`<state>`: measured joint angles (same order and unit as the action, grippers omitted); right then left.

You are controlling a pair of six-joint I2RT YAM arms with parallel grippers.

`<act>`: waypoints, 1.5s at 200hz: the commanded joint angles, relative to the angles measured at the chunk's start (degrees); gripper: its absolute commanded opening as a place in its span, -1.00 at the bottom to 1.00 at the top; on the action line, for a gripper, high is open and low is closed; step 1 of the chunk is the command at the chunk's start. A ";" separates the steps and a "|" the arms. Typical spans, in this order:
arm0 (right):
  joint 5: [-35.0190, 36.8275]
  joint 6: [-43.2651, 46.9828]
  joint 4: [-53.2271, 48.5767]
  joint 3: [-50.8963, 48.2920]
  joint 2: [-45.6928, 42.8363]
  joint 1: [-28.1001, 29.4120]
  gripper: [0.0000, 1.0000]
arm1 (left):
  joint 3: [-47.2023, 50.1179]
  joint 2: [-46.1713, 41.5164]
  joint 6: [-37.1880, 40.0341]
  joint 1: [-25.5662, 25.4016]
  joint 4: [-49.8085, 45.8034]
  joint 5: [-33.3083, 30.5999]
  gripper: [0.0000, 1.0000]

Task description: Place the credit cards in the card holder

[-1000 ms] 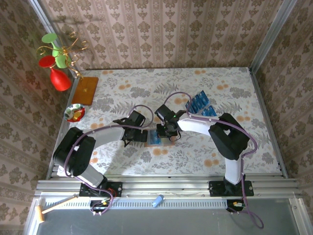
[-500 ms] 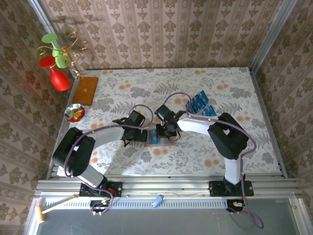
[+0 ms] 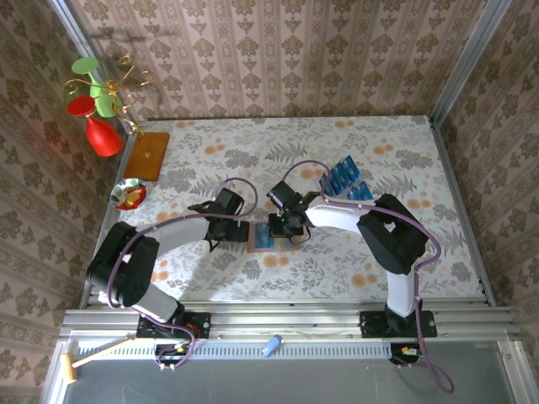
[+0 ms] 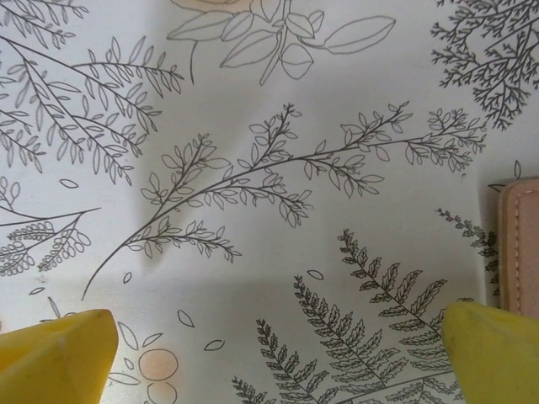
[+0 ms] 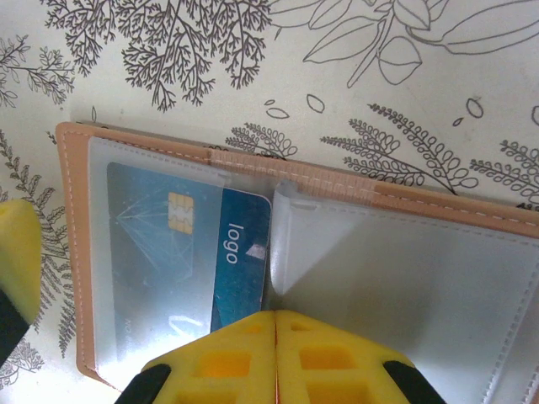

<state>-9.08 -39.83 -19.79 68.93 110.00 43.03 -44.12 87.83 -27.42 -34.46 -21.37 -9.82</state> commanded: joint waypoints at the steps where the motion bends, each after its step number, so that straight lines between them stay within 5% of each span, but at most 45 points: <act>1: -0.90 -1.25 -0.11 -0.86 -0.25 0.35 -0.80 | 0.28 1.54 0.34 -0.41 -0.14 1.10 1.00; 133: -5.42 -3.67 2.96 0.73 2.24 2.33 -0.81 | 1.49 3.44 -0.60 -1.88 2.09 1.99 1.00; 220: -1.75 -2.14 0.25 -1.12 -4.55 0.09 -0.81 | 0.17 -2.57 0.38 1.99 -1.64 1.29 1.00; 300: -1.28 -1.12 -0.93 1.63 -0.78 -0.84 -0.81 | -0.44 1.03 1.14 2.55 -0.67 1.48 1.00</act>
<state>-11.53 -41.76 -18.85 68.64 107.20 42.26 -44.01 87.33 -27.40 -32.16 -21.34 -8.78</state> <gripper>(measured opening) 0.095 0.999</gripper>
